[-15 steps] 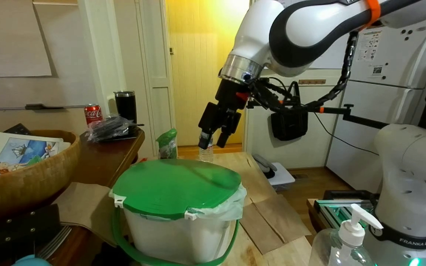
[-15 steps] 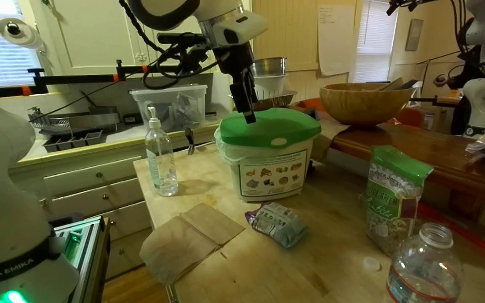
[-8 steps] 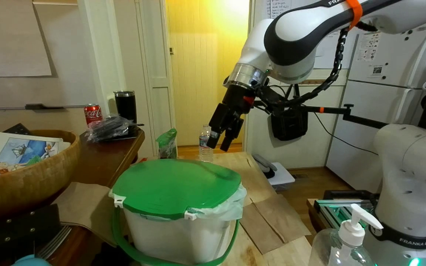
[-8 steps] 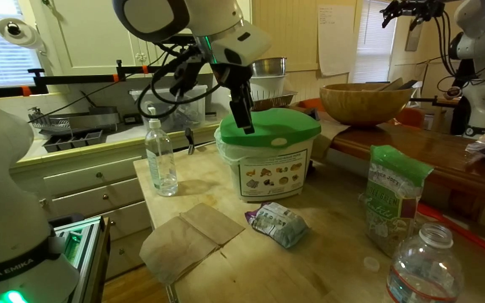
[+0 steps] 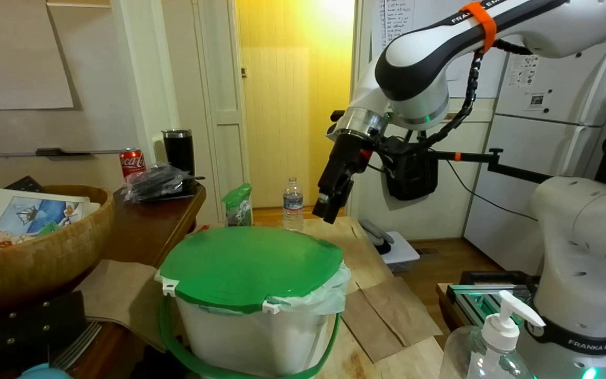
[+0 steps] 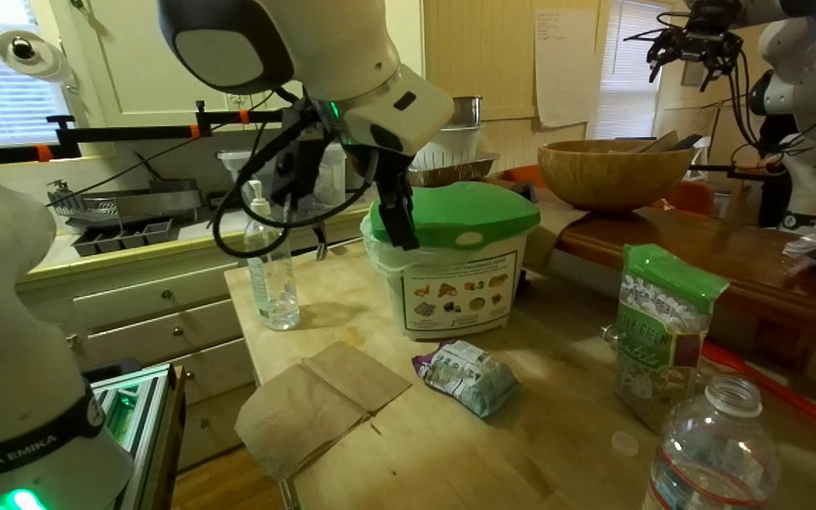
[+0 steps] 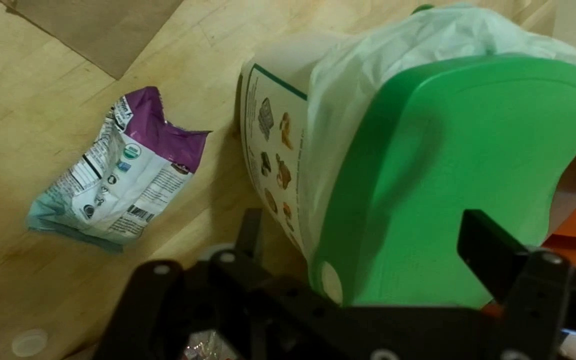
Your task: Open the bin, take the blue object and then put it back, then close the bin
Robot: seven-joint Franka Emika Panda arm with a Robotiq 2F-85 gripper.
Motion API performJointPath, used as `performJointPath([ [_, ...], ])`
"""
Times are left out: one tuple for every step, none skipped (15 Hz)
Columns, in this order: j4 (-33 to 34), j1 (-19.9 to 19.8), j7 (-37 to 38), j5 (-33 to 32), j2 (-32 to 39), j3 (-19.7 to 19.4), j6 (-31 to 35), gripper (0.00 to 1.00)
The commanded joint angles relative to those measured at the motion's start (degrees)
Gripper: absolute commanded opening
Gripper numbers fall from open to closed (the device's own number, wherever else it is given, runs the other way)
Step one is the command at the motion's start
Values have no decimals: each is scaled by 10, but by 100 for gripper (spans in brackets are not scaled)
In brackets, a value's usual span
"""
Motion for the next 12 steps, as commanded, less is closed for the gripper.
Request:
performJointPath([
  [-1,-8,-8,6,1,5,-3,100],
  [-2,-8,-11,8,1,4,-3,100],
  [-2,-8,-12,8,1,4,-3,100],
  [-2,-8,-13,8,1,4,-3,100],
  [-2,1,-20,33,-1,-3,-4,100],
  [-2,3,-21,50,2,-7,-1,100],
  [-1,5,-24,76,4,-14,-5,100],
  [0,6,-29,106,5,-19,-7,100],
  [1,5,-35,134,5,-23,-9,100],
  [1,1,-41,156,8,-23,-12,100],
  [3,-3,-47,175,11,-26,-21,100],
  [3,-7,-52,193,14,-28,-26,100],
])
